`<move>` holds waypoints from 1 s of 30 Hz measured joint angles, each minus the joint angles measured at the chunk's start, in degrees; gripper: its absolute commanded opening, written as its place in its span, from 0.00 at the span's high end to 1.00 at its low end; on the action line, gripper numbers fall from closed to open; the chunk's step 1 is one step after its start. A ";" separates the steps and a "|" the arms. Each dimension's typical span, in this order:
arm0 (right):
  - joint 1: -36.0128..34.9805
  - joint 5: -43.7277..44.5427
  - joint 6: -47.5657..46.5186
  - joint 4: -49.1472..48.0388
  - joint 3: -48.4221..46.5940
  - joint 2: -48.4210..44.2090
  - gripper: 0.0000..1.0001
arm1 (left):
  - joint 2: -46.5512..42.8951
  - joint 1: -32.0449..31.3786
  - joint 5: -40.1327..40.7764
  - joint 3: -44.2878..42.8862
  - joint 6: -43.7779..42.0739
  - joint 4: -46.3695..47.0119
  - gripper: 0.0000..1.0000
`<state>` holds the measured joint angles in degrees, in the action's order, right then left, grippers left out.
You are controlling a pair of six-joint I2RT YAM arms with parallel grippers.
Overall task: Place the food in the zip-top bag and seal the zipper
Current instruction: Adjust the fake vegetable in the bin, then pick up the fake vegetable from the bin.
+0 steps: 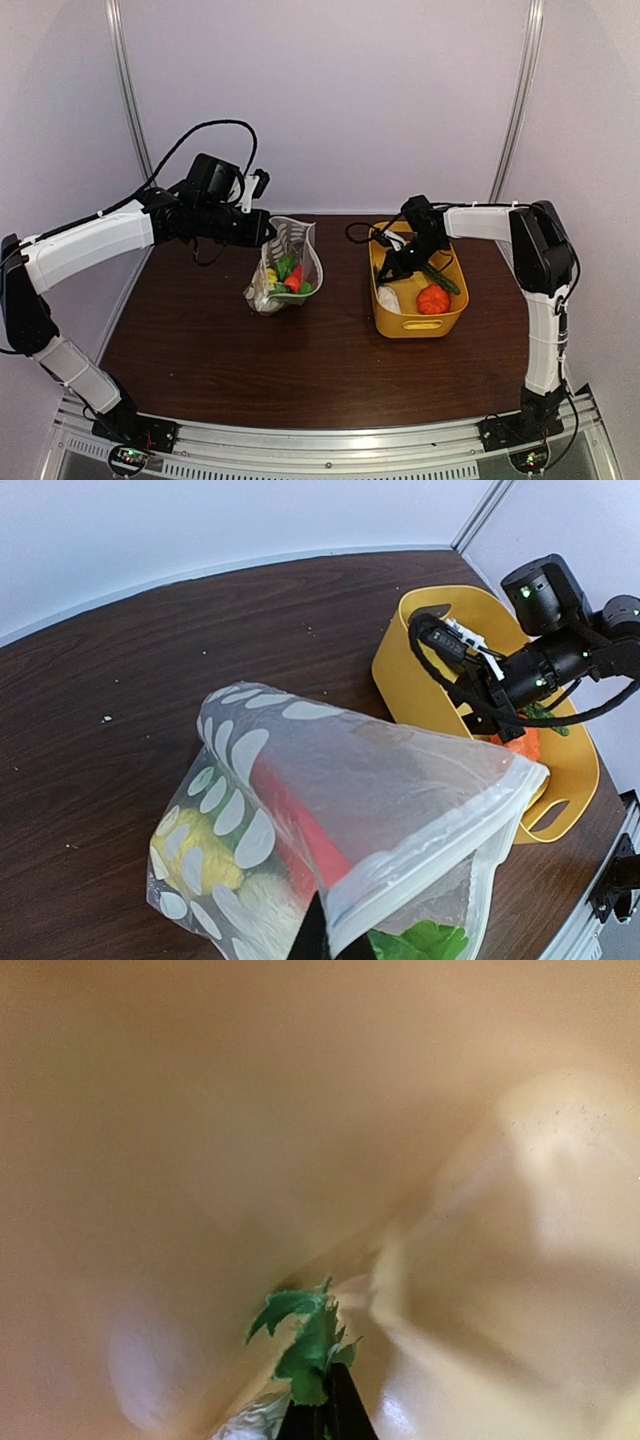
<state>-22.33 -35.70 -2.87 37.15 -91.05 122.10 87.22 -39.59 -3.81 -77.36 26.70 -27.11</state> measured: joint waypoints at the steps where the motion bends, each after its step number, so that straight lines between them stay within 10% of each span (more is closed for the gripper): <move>1: 0.15 0.37 -0.35 0.26 -0.22 -0.48 1.00 | 0.00 0.00 0.02 0.00 0.02 0.00 1.00; 10: 1.92 8.70 -4.31 -0.04 -5.57 -3.13 0.95 | 0.17 0.00 -0.26 -0.22 0.00 -0.02 1.00; 18: 2.08 11.76 -5.29 1.20 -10.08 -0.28 0.54 | 0.15 0.00 -0.44 -0.22 0.04 -0.15 1.00; 30: 1.73 13.92 -3.15 -0.09 2.05 -9.29 0.44 | 0.09 0.00 -0.52 -0.22 0.44 -0.44 1.00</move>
<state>-20.60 -21.78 -6.02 37.06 -88.99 112.81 87.31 -39.59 -4.34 -77.58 27.14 -27.55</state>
